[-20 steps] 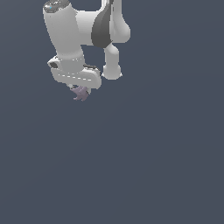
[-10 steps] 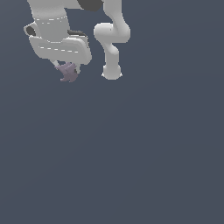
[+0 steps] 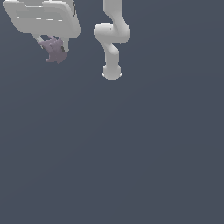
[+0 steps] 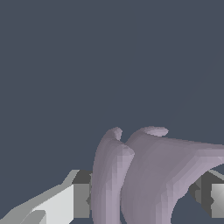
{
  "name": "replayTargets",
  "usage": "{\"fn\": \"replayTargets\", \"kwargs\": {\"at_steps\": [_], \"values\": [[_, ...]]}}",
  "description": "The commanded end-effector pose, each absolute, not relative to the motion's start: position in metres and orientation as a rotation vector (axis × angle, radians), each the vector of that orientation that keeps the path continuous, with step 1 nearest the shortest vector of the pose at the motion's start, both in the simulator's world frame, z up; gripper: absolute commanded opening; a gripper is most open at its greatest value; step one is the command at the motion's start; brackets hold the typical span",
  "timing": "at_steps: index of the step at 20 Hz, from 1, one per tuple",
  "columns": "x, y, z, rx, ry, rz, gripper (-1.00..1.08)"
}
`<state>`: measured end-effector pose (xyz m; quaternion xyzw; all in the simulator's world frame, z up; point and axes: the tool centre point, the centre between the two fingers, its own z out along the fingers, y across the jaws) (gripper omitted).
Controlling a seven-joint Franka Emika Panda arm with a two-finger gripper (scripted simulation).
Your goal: Pick up the object and move it to a goal position.
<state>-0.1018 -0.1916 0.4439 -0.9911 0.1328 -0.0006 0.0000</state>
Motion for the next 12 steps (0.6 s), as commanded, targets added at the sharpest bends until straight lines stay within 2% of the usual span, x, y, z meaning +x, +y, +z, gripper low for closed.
{"fn": "replayTargets", "kwargs": {"at_steps": [1,12], "values": [[-0.102,-0.195,0.457,-3.114,0.417,0.000,-1.00],[-0.100,-0.201,0.477,-3.114,0.416,0.000,-1.00]]}}
